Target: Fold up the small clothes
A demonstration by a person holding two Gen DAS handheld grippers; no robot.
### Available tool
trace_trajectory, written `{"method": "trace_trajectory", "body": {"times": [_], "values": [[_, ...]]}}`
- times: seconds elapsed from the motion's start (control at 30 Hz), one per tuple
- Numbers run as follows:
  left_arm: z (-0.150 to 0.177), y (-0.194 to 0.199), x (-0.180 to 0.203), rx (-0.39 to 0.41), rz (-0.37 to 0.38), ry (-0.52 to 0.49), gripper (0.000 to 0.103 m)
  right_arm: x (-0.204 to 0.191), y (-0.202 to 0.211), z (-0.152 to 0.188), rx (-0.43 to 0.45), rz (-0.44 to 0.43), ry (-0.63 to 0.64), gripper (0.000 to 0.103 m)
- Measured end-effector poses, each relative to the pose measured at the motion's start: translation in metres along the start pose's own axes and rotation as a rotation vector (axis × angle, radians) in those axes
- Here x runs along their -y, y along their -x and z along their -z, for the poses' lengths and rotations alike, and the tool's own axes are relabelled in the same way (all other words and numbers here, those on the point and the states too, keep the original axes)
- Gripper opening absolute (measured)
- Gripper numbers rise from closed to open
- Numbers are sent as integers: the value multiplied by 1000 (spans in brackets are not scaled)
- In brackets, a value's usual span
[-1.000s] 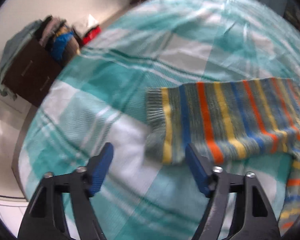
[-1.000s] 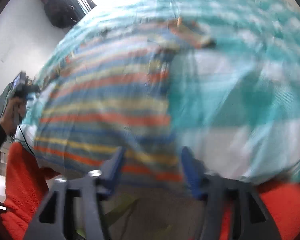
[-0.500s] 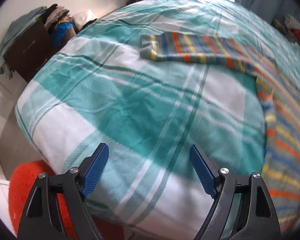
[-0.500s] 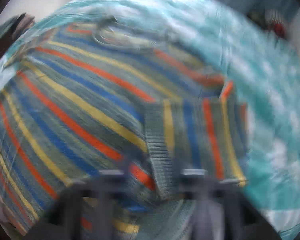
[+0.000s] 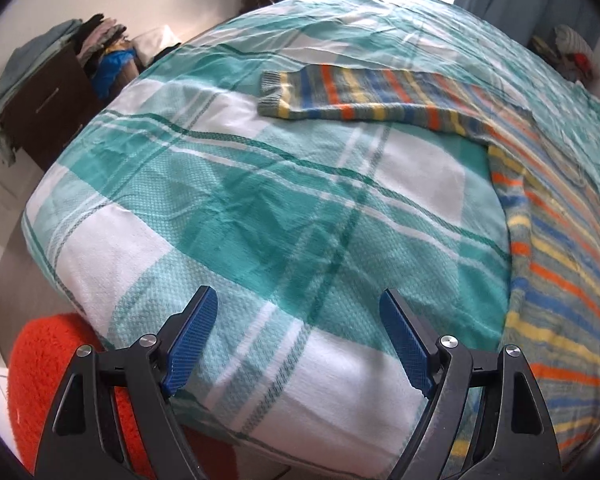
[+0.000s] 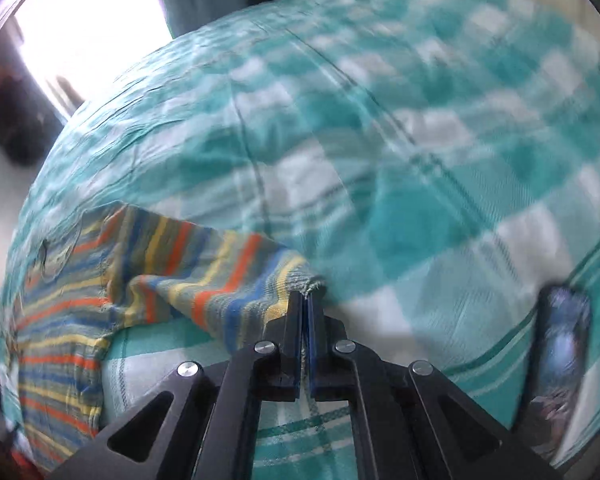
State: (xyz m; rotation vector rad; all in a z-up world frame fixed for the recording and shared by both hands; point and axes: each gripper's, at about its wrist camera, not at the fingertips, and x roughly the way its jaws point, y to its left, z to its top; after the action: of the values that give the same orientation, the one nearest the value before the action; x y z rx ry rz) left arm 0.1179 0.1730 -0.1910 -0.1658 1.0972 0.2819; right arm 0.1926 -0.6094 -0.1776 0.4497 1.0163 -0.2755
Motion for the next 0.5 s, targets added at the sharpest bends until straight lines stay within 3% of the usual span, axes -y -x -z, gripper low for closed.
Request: {"method": "trace_trajectory", "body": {"times": [0.17,0.3,0.37,0.5], "values": [[5,2,0,2,-5,-9,85,20,-5,6,-7,15,-117,1],[8,-1,3,6,-21,-22,85,29,-5,12,-35,88,-102,1],[9,-1,4,9,-27,-31,85,32,-5,18,-58,64,-110,1],[10,-1,3,12,-19,-33,85,29,3,19,-53,99,-67,1]]}}
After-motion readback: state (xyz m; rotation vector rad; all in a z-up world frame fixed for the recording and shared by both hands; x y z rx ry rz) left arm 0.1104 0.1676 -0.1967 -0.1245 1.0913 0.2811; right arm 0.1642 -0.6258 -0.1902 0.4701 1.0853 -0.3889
